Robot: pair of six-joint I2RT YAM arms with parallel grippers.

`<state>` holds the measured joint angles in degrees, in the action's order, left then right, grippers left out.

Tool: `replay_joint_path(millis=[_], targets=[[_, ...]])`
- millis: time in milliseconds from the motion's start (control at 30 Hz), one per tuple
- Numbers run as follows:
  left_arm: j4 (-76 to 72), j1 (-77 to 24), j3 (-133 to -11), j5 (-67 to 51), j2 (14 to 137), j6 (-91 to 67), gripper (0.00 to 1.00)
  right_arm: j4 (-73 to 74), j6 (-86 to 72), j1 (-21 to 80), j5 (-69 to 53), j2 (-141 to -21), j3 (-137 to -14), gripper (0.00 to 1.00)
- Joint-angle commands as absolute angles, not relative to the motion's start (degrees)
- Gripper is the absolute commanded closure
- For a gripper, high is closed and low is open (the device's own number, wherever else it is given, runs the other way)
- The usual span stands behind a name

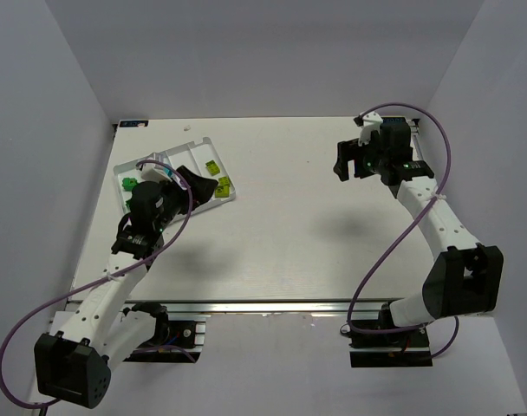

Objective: Sort the legos into containers by color

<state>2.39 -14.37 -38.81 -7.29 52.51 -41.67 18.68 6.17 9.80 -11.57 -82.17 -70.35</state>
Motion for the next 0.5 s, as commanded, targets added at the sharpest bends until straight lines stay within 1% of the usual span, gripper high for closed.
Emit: replay_joint_path(millis=[0,467], targets=[[1.4,-14.4,-39.6,-8.3,51.5,-42.0,0.02,16.8,6.2,9.8,-10.5,-80.9,-69.3,0.11],[3.3,-14.3,-38.8,-7.8,48.8,-41.9,0.02,17.4,5.3,9.8,-10.2,-81.0,-69.5,0.1]])
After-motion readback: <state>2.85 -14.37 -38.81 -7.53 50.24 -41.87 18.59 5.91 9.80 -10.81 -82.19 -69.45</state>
